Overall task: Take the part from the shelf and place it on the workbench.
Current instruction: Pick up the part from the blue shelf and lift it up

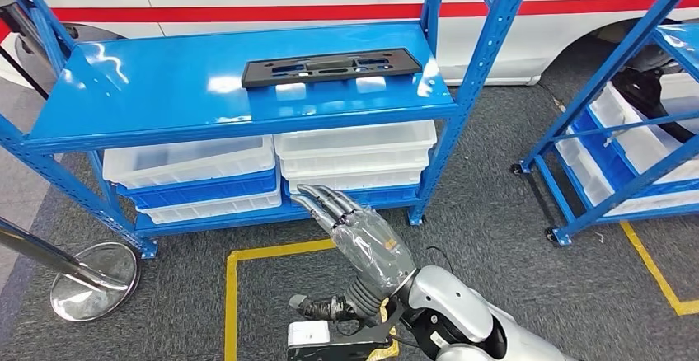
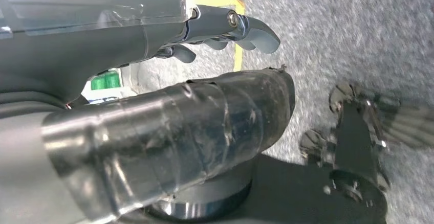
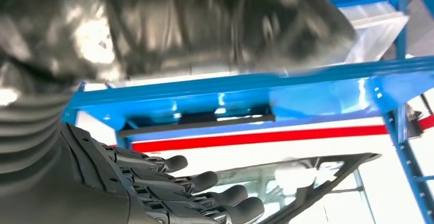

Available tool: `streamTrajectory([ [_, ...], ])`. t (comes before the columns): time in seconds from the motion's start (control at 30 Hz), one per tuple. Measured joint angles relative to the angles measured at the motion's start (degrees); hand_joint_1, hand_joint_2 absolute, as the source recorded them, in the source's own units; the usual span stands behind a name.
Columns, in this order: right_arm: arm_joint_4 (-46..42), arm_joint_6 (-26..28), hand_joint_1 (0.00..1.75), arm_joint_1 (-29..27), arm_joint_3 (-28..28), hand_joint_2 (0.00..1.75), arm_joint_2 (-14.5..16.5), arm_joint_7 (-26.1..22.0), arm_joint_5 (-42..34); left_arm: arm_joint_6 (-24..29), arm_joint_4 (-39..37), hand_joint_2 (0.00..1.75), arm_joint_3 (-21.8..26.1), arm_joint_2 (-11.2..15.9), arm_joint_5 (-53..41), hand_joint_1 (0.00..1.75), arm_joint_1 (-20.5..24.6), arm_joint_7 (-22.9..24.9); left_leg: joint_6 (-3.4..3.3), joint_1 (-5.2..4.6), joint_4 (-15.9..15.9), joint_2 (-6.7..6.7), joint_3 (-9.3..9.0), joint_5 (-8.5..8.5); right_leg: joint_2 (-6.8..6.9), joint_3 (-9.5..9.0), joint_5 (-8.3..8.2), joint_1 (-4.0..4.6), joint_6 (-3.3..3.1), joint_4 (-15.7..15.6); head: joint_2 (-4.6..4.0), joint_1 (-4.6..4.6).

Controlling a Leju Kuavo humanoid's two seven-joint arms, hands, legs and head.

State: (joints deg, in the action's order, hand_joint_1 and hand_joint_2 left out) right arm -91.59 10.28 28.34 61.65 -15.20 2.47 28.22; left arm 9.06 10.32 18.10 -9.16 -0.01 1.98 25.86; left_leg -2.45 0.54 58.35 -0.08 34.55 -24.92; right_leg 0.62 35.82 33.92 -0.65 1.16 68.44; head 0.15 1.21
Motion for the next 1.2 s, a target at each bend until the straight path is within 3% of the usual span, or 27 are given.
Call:
streamTrajectory([
  [0.03,0.1,0.0,0.00,0.0,0.1,1.75,0.0,0.0,0.0,0.0,0.0,0.00,0.0,0.0,0.0,0.00,0.0,0.0,-0.10,-0.02,0.0,-0.53,-0.03,-0.07,-0.22,2.17,1.25,-0.04,0.10,3.7,0.00,0.01],
  [0.07,0.2,0.0,0.00,0.0,0.3,1.75,0.0,0.0,0.0,-0.1,0.0,0.00,0.0,0.0,0.0,0.00,0.0,0.0,-0.15,-0.05,0.0,-1.12,-0.11,-0.16,-0.30,3.80,1.50,-0.07,0.13,6.0,0.00,0.00],
  [0.1,0.3,0.0,0.00,0.0,0.4,1.75,0.0,0.0,0.0,-0.1,0.0,0.00,0.0,0.0,0.0,0.00,-0.1,0.0,-0.14,-0.06,0.1,-1.77,-0.26,-0.26,-0.39,4.49,0.49,-0.08,0.07,6.4,0.00,0.01],
  [0.17,0.3,0.0,0.00,0.0,0.6,1.75,-0.1,0.0,0.0,-0.1,0.0,0.00,0.0,0.0,0.0,0.00,-0.1,0.0,0.01,-0.07,0.1,-3.18,-0.82,-0.56,-1.22,2.61,-4.42,-0.07,-0.35,0.5,0.00,0.00],
  [0.23,0.4,0.0,0.00,0.1,0.7,1.75,-0.1,0.0,0.0,-0.1,0.0,0.00,0.0,-0.1,0.0,0.00,0.0,0.0,0.33,-0.06,0.2,-4.44,-1.11,-0.84,-3.55,-0.31,-7.84,-0.08,-0.95,-6.6,0.00,-0.07],
  [0.3,0.4,0.0,0.00,0.2,0.9,1.75,-0.2,0.0,0.0,-0.2,0.0,0.00,0.0,-0.1,0.0,0.00,0.0,0.0,0.92,0.17,0.1,-5.49,-0.89,-0.86,-4.71,-1.32,-8.06,0.08,-1.31,-9.0,0.00,-0.11],
  [0.37,0.4,0.0,0.00,0.4,1.0,1.75,-0.2,0.0,0.1,-0.3,0.0,0.00,0.0,-0.1,0.0,0.00,-0.2,0.1,1.69,0.39,-0.1,-6.13,-0.81,-0.88,-3.72,-1.83,-8.13,0.07,-1.69,-9.8,0.00,-0.13],
  [0.43,0.4,0.1,0.00,0.5,1.0,1.75,-0.2,0.0,0.2,-0.3,-0.1,0.00,0.0,-0.1,-0.1,0.00,-0.3,0.2,2.29,0.19,1.6,-4.23,-0.13,-2.03,-2.48,-2.84,-8.27,-0.26,-2.34,-10.9,0.00,-0.34],
  [0.47,0.4,0.1,0.00,0.6,1.1,1.75,-0.2,0.0,0.2,-0.3,-0.1,0.00,0.0,-0.1,-0.1,0.00,-0.3,0.2,2.50,0.15,4.2,-2.72,1.11,-3.34,-1.74,-3.32,-8.24,-0.37,-2.64,-11.2,0.00,-0.46],
  [0.5,0.4,0.1,0.00,0.6,1.1,1.75,-0.2,0.0,0.2,-0.3,-0.1,0.00,0.0,-0.1,-0.1,0.00,-0.2,0.2,2.75,0.16,7.7,-1.44,2.96,-4.88,-1.01,-3.62,-8.07,-0.29,-2.87,-11.4,0.00,-0.58],
  [0.57,0.4,0.1,0.00,0.5,1.3,1.75,-0.2,0.0,0.2,-0.3,-0.1,0.00,0.0,-0.1,-0.1,0.00,-0.1,0.2,3.20,0.42,14.2,-0.48,6.75,-6.85,0.51,-3.95,-7.64,-0.15,-3.02,-11.3,0.00,-0.63],
  [0.6,0.5,0.1,0.00,0.5,1.3,1.31,-0.2,0.0,0.2,-0.3,-0.1,0.00,0.0,-0.1,-0.1,0.00,-0.2,0.2,3.36,0.51,15.0,-0.29,7.51,-6.38,1.20,-4.12,-7.39,-0.12,-2.97,-11.2,0.00,-0.64],
  [0.63,0.5,0.0,0.00,0.6,1.3,0.87,-0.2,-0.2,0.2,-0.3,-0.1,0.00,0.0,0.0,-0.2,0.00,-0.2,0.2,3.44,0.57,13.7,-0.06,7.10,-4.85,1.79,-4.34,-7.10,-0.11,-2.87,-11.1,0.00,-0.64],
  [0.7,0.8,-1.0,0.00,1.7,1.4,0.00,-0.2,-1.6,-0.5,-0.4,-0.1,0.00,0.0,0.0,-0.2,0.00,-0.3,0.1,3.26,0.59,6.5,0.76,3.80,-0.72,2.56,-4.79,-6.41,-0.11,-2.44,-10.7,0.00,-0.63],
  [0.77,2.0,-2.5,0.00,4.0,1.1,0.00,-0.2,-3.7,-2.0,-0.5,-0.1,0.00,0.0,0.0,-0.2,0.00,-0.2,0.0,2.69,0.30,1.1,1.44,1.19,1.00,2.89,-4.79,-5.91,0.10,-1.86,-10.2,0.00,-0.62],
  [0.87,3.7,-3.3,0.00,6.4,0.5,0.00,-0.1,-5.1,-3.1,-0.5,-0.1,0.00,0.0,0.0,-0.2,0.00,-0.3,-0.1,1.69,0.10,0.0,1.21,0.67,0.74,3.42,-4.92,-5.67,0.32,-1.00,-10.3,0.00,-0.59],
  [0.93,4.3,-3.4,0.00,7.0,0.1,0.00,-0.1,-5.4,-3.2,-0.5,-0.1,0.00,0.0,0.0,-0.2,0.00,-0.3,-0.1,0.90,0.35,-0.6,0.91,0.12,0.82,2.48,-4.53,-4.50,0.12,-0.44,-8.9,0.00,-0.52],
  [0.97,4.6,-3.4,0.00,7.1,-0.1,0.00,-0.1,-5.5,-3.2,-0.5,-0.1,0.00,0.0,0.0,-0.2,0.00,-0.3,-0.1,0.55,0.50,-0.9,0.79,-0.15,0.85,1.56,-3.40,-3.21,-0.02,-0.21,-6.5,0.00,-0.46],
  [1.03,5.2,-3.3,0.00,7.2,-0.3,0.00,-0.1,-5.6,-3.2,-0.6,-0.1,0.00,0.0,0.0,-0.2,0.00,-0.1,-0.1,0.12,0.49,-1.0,0.50,-0.30,0.73,-0.03,0.81,-0.12,-0.16,0.12,1.1,0.00,-0.40],
  [1.07,5.5,-3.3,0.00,7.1,-0.3,0.00,-0.1,-5.6,-3.2,-0.6,-0.1,0.00,0.0,0.0,-0.2,0.00,-0.1,-0.2,0.05,0.48,-1.0,0.27,-0.32,0.62,-0.29,2.92,0.65,-0.18,0.24,4.4,0.00,-0.40],
  [1.1,5.7,-3.3,0.00,7.0,-0.3,0.00,-0.1,-5.5,-3.2,-0.7,-0.1,0.00,0.0,0.0,-0.2,0.00,0.0,-0.2,0.04,0.46,-0.9,0.03,-0.38,0.48,-0.37,4.25,0.33,-0.20,0.31,5.9,0.00,-0.41],
  [1.13,6.0,-3.3,0.00,7.0,-0.3,0.00,-0.2,-5.5,-3.2,-0.8,-0.1,0.00,0.0,0.0,-0.3,0.00,-0.1,-0.2,0.08,0.45,-0.8,-0.20,-0.51,0.28,-0.38,4.41,-1.20,-0.22,0.30,5.1,0.00,-0.40],
  [1.2,6.3,-3.3,0.00,7.0,-0.4,0.00,-0.3,-5.4,-3.2,-1.0,-0.1,0.00,0.0,0.0,-0.4,0.00,-0.1,-0.3,0.35,0.46,-0.4,-0.62,-0.91,-0.25,-0.43,2.00,-6.01,-0.25,0.00,-1.8,0.00,-0.39],
])
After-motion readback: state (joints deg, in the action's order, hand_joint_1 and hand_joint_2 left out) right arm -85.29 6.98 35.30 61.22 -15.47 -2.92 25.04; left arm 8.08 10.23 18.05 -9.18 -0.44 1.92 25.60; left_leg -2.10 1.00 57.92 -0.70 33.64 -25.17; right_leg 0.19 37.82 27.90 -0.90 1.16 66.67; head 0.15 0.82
